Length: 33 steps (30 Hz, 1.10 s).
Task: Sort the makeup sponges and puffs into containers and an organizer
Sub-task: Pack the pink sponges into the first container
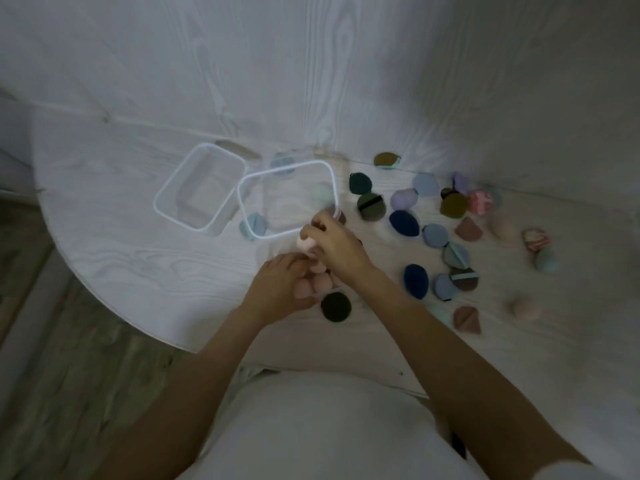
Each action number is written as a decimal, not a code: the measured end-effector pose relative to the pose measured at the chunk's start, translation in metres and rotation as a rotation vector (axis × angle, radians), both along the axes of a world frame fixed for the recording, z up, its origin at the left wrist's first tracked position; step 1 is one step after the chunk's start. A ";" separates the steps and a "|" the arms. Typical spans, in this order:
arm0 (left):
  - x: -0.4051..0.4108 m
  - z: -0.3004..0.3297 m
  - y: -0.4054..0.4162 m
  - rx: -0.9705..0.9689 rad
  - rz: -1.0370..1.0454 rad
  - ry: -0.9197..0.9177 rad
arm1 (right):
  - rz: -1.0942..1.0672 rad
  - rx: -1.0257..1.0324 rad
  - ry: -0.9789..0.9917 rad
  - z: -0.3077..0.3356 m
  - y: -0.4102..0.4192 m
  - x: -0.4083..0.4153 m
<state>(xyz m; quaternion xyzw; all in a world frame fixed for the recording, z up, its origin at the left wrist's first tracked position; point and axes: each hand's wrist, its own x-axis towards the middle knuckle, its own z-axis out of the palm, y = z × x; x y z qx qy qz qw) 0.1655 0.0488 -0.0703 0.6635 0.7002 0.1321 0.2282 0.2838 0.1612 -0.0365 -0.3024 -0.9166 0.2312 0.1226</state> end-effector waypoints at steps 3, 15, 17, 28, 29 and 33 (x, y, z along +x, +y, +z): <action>-0.002 0.001 -0.003 0.094 -0.005 0.017 | 0.126 0.139 -0.083 -0.007 0.003 0.001; -0.013 -0.001 -0.006 0.116 -0.047 0.029 | 0.274 0.229 -0.456 -0.026 0.004 -0.019; -0.013 -0.002 -0.007 0.119 -0.050 0.036 | 0.216 0.201 -0.346 -0.021 0.000 -0.013; -0.023 -0.001 -0.003 0.028 -0.108 -0.018 | 0.102 0.475 -0.481 -0.016 -0.013 -0.011; -0.023 -0.001 -0.003 0.020 -0.112 -0.014 | 0.097 0.474 -0.460 -0.016 -0.013 -0.010; -0.019 0.010 -0.006 0.113 -0.077 0.053 | 0.048 0.214 -0.171 -0.008 -0.009 0.016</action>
